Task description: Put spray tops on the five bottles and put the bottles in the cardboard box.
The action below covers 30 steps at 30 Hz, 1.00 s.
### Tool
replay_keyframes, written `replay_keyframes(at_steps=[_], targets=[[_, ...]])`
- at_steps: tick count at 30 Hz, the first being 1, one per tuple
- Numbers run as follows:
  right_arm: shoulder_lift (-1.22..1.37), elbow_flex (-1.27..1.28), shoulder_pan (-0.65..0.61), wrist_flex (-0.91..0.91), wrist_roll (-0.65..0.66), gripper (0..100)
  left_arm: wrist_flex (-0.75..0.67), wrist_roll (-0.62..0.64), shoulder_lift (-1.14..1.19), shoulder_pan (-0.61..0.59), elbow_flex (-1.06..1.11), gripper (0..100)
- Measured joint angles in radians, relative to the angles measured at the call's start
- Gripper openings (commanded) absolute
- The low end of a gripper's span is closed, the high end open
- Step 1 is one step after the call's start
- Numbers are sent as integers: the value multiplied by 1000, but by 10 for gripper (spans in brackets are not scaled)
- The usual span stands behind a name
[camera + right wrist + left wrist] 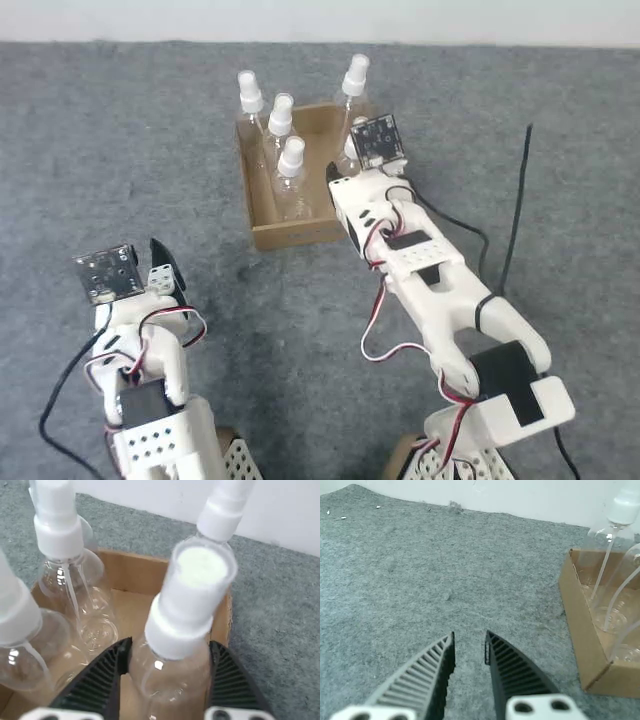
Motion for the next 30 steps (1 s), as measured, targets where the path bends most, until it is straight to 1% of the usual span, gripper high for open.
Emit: replay_keyframes(at_steps=[3, 10, 12, 15, 17, 23, 30], targets=[[0, -25, 0, 51, 0, 156, 0, 0, 0, 0, 0, 95], [-2, -28, 0, 63, 0, 158, 0, 0, 0, 0, 0, 95], [-2, -28, 0, 63, 0, 188, 0, 0, 0, 0, 0, 95], [-2, -28, -2, 66, 0, 270, 0, 0, 0, 0, 0, 95], [0, -28, -2, 68, 2, 295, 0, 0, 0, 0, 0, 95], [0, -26, -2, 123, 0, 293, 0, 0, 0, 0, 0, 95], [0, -26, 0, 127, 0, 295, 0, 0, 0, 0, 0, 95]])
